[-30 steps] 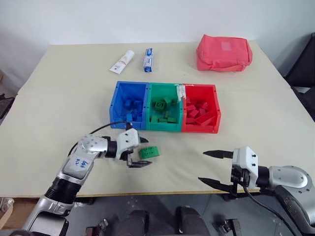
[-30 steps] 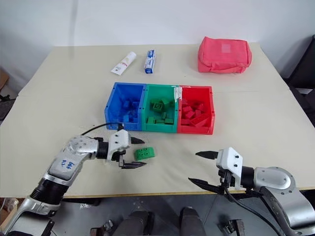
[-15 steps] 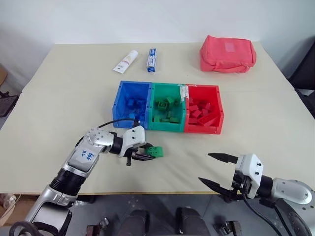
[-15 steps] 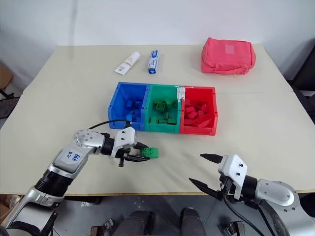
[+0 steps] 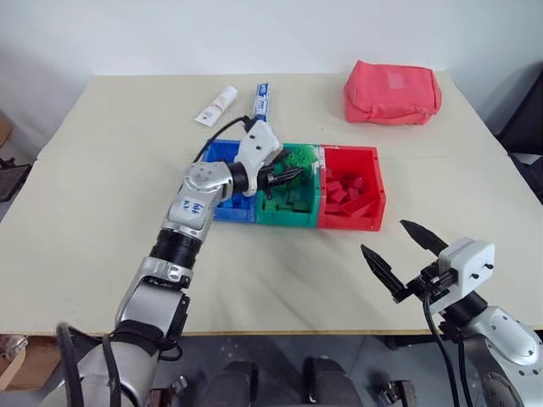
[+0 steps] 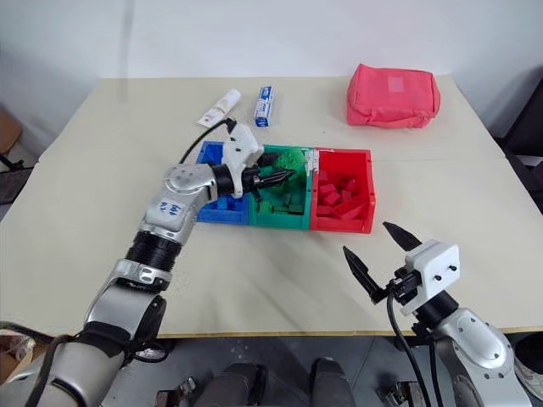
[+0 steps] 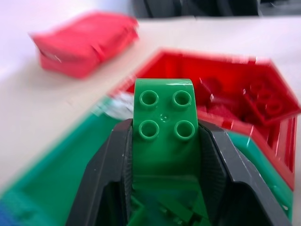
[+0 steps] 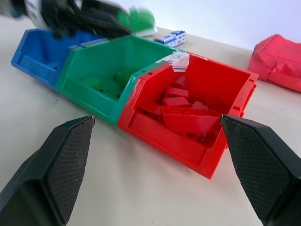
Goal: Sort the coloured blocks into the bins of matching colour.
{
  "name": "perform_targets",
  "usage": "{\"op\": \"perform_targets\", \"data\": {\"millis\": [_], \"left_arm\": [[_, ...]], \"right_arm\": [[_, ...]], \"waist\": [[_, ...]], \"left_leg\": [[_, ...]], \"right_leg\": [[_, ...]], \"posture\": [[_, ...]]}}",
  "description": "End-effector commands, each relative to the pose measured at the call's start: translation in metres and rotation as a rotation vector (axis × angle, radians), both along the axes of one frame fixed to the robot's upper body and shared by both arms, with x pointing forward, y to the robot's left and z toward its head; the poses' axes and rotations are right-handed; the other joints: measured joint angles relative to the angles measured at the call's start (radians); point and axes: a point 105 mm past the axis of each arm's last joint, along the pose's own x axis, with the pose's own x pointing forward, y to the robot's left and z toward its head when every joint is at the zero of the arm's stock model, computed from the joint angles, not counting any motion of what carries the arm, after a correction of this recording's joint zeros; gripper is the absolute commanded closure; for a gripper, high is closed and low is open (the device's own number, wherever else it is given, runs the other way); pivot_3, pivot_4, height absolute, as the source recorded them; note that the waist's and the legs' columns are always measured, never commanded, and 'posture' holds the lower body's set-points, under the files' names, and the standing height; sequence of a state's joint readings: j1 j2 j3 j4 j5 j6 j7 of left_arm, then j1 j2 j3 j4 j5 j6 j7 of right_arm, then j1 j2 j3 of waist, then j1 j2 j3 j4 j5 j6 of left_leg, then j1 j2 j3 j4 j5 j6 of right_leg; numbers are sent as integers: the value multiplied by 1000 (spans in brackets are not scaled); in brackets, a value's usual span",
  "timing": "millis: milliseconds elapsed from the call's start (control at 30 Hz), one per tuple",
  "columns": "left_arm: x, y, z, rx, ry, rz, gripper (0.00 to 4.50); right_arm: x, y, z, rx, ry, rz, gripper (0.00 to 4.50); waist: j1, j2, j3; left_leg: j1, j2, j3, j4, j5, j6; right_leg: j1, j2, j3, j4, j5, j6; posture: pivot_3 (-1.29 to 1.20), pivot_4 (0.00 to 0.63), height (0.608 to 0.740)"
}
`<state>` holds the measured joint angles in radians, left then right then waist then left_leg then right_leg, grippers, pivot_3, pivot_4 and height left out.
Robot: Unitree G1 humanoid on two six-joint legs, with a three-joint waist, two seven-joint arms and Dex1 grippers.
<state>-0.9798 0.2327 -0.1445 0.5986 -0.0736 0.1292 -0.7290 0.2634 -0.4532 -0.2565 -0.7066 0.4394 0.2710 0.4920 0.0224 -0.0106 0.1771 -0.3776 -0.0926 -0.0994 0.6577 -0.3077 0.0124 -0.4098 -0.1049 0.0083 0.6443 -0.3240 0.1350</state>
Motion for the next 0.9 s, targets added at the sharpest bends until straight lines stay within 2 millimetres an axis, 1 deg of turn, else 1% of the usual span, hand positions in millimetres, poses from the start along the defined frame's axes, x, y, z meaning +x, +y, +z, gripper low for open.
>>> {"op": "perform_targets", "data": {"millis": [33, 167, 233, 300, 433, 467, 533, 600, 700, 767, 833, 900], "left_arm": [[7, -1, 11, 25, -57, 13, 1770], [4, 4, 19, -5, -78, -5, 519], [-16, 6, 26, -56, -103, -138, 14], [-29, 25, 24, -21, -136, -192, 14], [-54, 80, 12, 34, -107, -235, 14], [-58, 94, 8, 50, -95, -223, 14], [-61, 123, -1, 84, -70, -146, 14], [-67, 145, -6, 86, -47, -91, 14], [-79, 156, -10, 99, -37, -70, 14], [-88, 168, -24, 124, -2, -19, 14], [-100, 181, -41, 142, 42, 19, 14], [-105, 185, -47, 140, 45, 45, 14]], "right_arm": [[-3, 6, 13, -19, -55, 8, 0], [-3, 8, 15, -17, -55, 32, 0], [-4, 10, 14, -31, -42, 63, 0], [-5, 12, 11, -61, -16, 115, 0], [-5, 11, 5, -109, 51, 235, 0], [-5, 10, 4, -127, 66, 262, 0], [-5, 6, -1, -167, 99, 312, 0], [-3, 1, -7, -210, 125, 350, 0], [3, -7, -11, -239, 139, 378, 0], [7, -11, -15, -254, 139, 381, 0], [10, -11, -15, -260, 129, 385, 0], [12, -11, -13, -262, 111, 377, 0]], "waist": [[-1, 0, 0], [1, 0, 0], [0, 0, 0], [-5, 0, 0], [-25, 1, 0], [-26, 1, 0], [-23, 1, 0], [-19, 1, 0], [-3, 1, 0], [2, 1, 0], [1, 1, 0], [1, 1, 0]], "left_leg": [[0, 0, 0, 0, 0, 0], [0, 0, 0, 0, 0, 0], [0, 0, 0, 0, 0, 0], [0, 1, 0, 0, 0, 0], [0, 3, 0, -1, 0, -1], [0, 3, 0, -1, 0, -1], [1, 3, -1, -1, 0, -1], [1, 2, -1, -1, -1, -1], [1, 1, -2, 1, -1, 0], [1, 1, -2, 2, -2, 1], [1, 1, -2, 1, -2, 1], [1, 1, -1, 0, -2, 1]], "right_leg": [[0, 0, 0, 0, 0, 0], [0, 0, 1, 0, 0, 0], [0, 0, 1, 0, 0, 0], [0, 0, 1, 0, 0, 0], [-1, 2, 1, 0, 0, -1], [-1, 2, 1, 0, 0, -1], [0, 2, 1, 0, -1, -1], [0, 1, 1, -1, 0, -1], [2, -1, 0, -1, 0, -1], [2, -6, 0, -1, 0, -1], [2, -6, 0, -1, 0, -1], [2, -6, 0, -2, 0, -1]], "posture": [[0, 150, 740], [0, 150, 740], [0, 150, 740], [0, 150, 740], [0, 150, 740], [0, 150, 740], [0, 150, 740], [0, 150, 740], [0, 150, 740], [0, 150, 740], [0, 150, 740], [0, 150, 740]]}}
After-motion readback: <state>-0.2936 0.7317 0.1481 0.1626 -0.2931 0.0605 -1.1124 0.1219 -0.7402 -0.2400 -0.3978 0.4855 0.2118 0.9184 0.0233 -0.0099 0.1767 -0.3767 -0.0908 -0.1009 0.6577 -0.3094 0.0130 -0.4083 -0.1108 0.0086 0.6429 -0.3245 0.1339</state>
